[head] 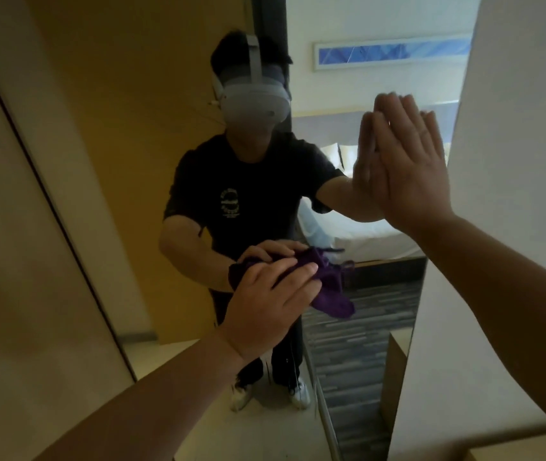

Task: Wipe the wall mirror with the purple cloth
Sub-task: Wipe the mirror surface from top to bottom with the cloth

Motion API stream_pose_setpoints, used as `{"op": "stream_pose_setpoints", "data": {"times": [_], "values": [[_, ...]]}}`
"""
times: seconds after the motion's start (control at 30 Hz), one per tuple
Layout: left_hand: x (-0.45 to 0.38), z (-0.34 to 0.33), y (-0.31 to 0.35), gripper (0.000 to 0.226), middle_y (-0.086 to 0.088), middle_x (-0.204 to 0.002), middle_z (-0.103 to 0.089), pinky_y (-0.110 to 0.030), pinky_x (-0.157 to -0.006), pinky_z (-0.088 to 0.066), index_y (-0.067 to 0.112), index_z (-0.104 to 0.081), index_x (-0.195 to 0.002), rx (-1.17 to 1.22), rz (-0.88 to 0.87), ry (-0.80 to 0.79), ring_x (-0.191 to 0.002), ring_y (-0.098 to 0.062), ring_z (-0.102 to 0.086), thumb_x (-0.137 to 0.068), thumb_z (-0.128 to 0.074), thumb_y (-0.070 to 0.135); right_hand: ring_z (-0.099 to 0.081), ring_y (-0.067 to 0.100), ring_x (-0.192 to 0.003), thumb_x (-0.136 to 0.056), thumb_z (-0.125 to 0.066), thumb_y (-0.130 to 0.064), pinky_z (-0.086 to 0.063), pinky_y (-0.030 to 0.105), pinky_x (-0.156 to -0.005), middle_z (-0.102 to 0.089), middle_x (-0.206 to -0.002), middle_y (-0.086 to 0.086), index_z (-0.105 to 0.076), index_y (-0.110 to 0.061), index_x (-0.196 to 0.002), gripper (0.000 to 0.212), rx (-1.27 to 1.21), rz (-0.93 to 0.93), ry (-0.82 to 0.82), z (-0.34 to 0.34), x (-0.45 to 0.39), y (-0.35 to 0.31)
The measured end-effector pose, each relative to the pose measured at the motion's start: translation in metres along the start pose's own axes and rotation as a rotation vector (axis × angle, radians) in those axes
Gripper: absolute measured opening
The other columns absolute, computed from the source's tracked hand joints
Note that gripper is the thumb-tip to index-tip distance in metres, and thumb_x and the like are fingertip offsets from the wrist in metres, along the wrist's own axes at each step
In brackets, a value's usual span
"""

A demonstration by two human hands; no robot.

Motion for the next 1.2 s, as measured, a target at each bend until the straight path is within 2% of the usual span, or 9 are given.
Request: {"op": "stream_pose_setpoints", "data": {"times": [0.1,0.23,0.33,0.43,0.7,0.8,0.9,1.07,1.2], "values": [[-0.063,0.034,-0.029,0.022,-0.006,-0.133,-0.062,-0.043,-0.093,-0.043,0.016,-0.068,-0.119,-0.038,0.047,0.171,-0.12,-0.03,-0.056,-0.103,-0.054,0.016,-0.028,0.045,-0.144,-0.108,-0.017,-0.046,-0.016,0.056,-0.121,-0.034,-0.154,0.027,-0.042,0.005,-0.145,0.068,0.026,-0.065,-0.045,0.012,0.001,0.018],[-0.168,0.07,-0.074,0.025,-0.007,-0.137,-0.06,-0.045,-0.099,-0.039,0.013,-0.063,-0.124,-0.178,0.062,0.349,-0.123,-0.033,-0.053,-0.101,-0.053,0.015,-0.018,0.038,-0.15,-0.11,-0.023,-0.037,-0.004,0.047,-0.124,-0.023,-0.161,0.019,-0.031,-0.004,-0.153,0.055,0.106,-0.091,-0.095,0.016,-0.009,0.048],[-0.233,0.078,-0.093,0.032,-0.007,-0.141,-0.056,-0.045,-0.1,-0.042,0.015,-0.062,-0.13,-0.316,0.068,0.37,-0.128,-0.033,-0.053,-0.098,-0.053,0.019,-0.017,0.04,-0.149,-0.11,-0.029,-0.031,-0.005,0.05,-0.123,-0.024,-0.16,0.022,-0.027,-0.003,-0.153,0.052,0.12,-0.074,-0.09,0.014,-0.017,0.059],[-0.254,0.068,-0.092,0.041,-0.007,-0.149,-0.047,-0.047,-0.107,-0.038,0.017,-0.053,-0.14,-0.408,0.089,0.293,-0.136,-0.033,-0.046,-0.102,-0.045,0.029,-0.021,0.043,-0.147,-0.11,-0.028,-0.029,-0.01,0.053,-0.122,-0.026,-0.158,0.025,-0.025,-0.003,-0.153,0.051,0.106,-0.052,-0.053,0.007,-0.016,0.064],[-0.174,0.021,-0.04,0.041,-0.007,-0.15,-0.046,-0.048,-0.111,-0.033,0.016,-0.05,-0.143,-0.362,-0.023,0.208,-0.139,-0.032,-0.042,-0.103,-0.051,0.026,-0.034,0.051,-0.139,-0.107,-0.03,-0.027,-0.023,0.062,-0.116,-0.039,-0.149,0.031,-0.04,0.003,-0.146,0.05,0.082,0.001,0.138,-0.002,-0.011,0.068],[-0.094,-0.02,0.007,0.043,-0.007,-0.153,-0.041,-0.049,-0.114,-0.027,0.017,-0.045,-0.147,-0.277,-0.101,0.065,-0.142,-0.033,-0.036,-0.104,-0.041,0.019,-0.032,0.05,-0.14,-0.108,-0.027,-0.028,-0.022,0.062,-0.116,-0.038,-0.151,0.03,-0.034,0.0,-0.15,0.051,0.074,0.013,0.14,-0.006,-0.007,0.072],[-0.016,-0.059,0.046,0.046,-0.003,-0.157,-0.035,-0.046,-0.116,-0.023,0.021,-0.04,-0.15,-0.262,-0.166,-0.093,-0.146,-0.028,-0.027,-0.105,-0.037,0.023,-0.031,0.048,-0.141,-0.109,-0.023,-0.03,-0.019,0.059,-0.118,-0.036,-0.153,0.027,-0.033,-0.001,-0.151,0.052,0.087,0.001,0.12,-0.01,-0.008,0.078],[0.001,-0.064,0.057,0.042,0.002,-0.154,-0.041,-0.041,-0.113,-0.028,0.024,-0.049,-0.145,-0.203,-0.157,-0.108,-0.143,-0.023,-0.035,-0.103,-0.048,0.027,-0.03,0.049,-0.141,-0.108,-0.023,-0.029,-0.018,0.059,-0.118,-0.036,-0.153,0.028,-0.033,0.001,-0.15,0.052,0.062,-0.015,0.114,-0.009,-0.007,0.075],[-0.019,-0.044,0.049,0.032,0.002,-0.146,-0.052,-0.041,-0.099,-0.045,0.023,-0.059,-0.135,-0.063,-0.173,-0.131,-0.132,-0.023,-0.051,-0.105,-0.048,0.024,-0.021,0.039,-0.147,-0.109,-0.02,-0.031,-0.019,0.063,-0.118,-0.03,-0.156,0.025,-0.016,-0.01,-0.156,0.052,0.018,-0.03,0.072,-0.013,-0.007,0.078]]}}
Point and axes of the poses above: each hand's wrist, its own x-axis away from the middle knuckle, its own z-axis out of the back of the hand, y = z × x, the point moved 4 cm from there along -x, towards the middle knuckle
